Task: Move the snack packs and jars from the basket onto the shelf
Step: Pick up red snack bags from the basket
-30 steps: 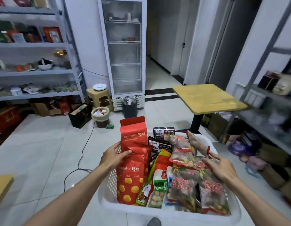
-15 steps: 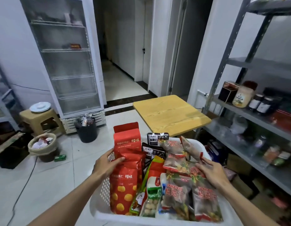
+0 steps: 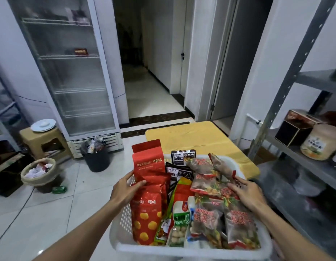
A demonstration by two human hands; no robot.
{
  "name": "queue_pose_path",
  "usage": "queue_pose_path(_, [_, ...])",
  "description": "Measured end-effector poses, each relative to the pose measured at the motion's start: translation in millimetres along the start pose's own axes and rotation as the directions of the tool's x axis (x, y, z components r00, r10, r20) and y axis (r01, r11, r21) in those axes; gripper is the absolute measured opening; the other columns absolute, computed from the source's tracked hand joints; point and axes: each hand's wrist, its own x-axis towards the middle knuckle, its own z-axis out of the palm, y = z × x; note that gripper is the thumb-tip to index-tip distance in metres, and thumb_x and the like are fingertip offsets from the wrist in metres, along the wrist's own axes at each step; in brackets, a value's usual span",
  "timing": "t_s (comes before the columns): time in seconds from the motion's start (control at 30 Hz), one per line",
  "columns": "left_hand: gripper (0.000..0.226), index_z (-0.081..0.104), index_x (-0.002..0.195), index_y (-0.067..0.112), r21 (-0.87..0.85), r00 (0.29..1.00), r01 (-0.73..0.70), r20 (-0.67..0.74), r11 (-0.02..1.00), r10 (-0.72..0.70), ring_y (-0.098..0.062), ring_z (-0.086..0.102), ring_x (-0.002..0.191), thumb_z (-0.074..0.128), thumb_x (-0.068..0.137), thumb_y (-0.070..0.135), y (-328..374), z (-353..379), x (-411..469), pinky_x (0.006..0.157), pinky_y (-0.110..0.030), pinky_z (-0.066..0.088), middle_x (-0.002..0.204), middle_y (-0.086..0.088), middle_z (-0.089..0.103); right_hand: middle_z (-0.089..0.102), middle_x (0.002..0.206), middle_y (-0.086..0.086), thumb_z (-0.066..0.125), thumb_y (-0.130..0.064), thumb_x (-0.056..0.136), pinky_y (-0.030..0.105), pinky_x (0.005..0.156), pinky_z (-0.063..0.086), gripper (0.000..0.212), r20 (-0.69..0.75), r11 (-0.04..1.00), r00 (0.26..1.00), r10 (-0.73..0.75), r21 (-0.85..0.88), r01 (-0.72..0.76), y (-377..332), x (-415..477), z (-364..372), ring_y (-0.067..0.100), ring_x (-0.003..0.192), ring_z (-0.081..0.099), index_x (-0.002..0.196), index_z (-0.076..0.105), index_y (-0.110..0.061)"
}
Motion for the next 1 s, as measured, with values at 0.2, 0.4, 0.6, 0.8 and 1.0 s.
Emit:
queue_pose_path(0.2, [0.074,0.041,0.144,0.029,-0.018,0.997,0.035,-0.073,0.999,-0.036,-0.028,0.06,0.117,0.069,0.079,0.051,34,43,93,0.097,-0.044,0.048,0.139,-0.005,0.055,0.065,0.126,0.011,0.075,-0.041,0.081,0.029,0.079,0.043,0.057,0.044,0.998,0.997,-0.065,-0.008,0.065,-21,131,-4,0.031,0.117,0.058,0.132,0.061,-0.018])
queue_pose_path(0.4, [0.076,0.041,0.144,0.031,-0.037,0.994,0.044,-0.1,0.998,-0.047,-0.026,0.06,0.115,0.071,0.077,0.052,50,64,199,0.097,-0.044,0.05,0.139,-0.005,0.056,0.065,0.125,0.013,0.075,-0.044,0.08,0.03,0.081,0.045,0.059,0.057,0.996,0.995,-0.086,-0.009,0.086,-44,248,18,0.031,0.115,0.06,0.132,0.061,-0.02])
queue_pose_path(0.6, [0.082,0.042,0.142,0.039,-0.059,0.987,0.094,-0.128,0.994,-0.101,-0.023,0.062,0.111,0.071,0.07,0.064,63,76,284,0.096,-0.045,0.051,0.136,-0.002,0.058,0.065,0.126,0.012,0.075,-0.045,0.08,0.032,0.084,0.045,0.057,0.116,0.991,0.985,-0.125,-0.041,0.131,-74,358,28,0.031,0.117,0.059,0.131,0.061,-0.024])
queue_pose_path(0.8, [0.075,0.043,0.142,0.034,-0.093,0.966,0.14,-0.206,0.986,-0.157,-0.025,0.06,0.114,0.073,0.075,0.053,81,96,347,0.094,-0.039,0.05,0.136,-0.005,0.057,0.073,0.106,0.017,0.074,-0.046,0.08,0.029,0.069,0.042,0.058,0.191,0.986,0.969,-0.154,-0.03,0.163,-96,458,48,0.03,0.098,0.066,0.132,0.061,-0.024])
queue_pose_path(1.0, [0.082,0.041,0.14,0.043,-0.138,0.941,0.222,-0.23,0.965,-0.249,-0.025,0.061,0.113,0.073,0.068,0.065,71,112,391,0.094,-0.045,0.052,0.137,-0.003,0.057,0.07,0.117,0.013,0.075,-0.047,0.08,0.031,0.077,0.047,0.059,0.272,0.986,0.949,-0.157,-0.012,0.166,-99,535,83,0.031,0.108,0.063,0.132,0.061,-0.022])
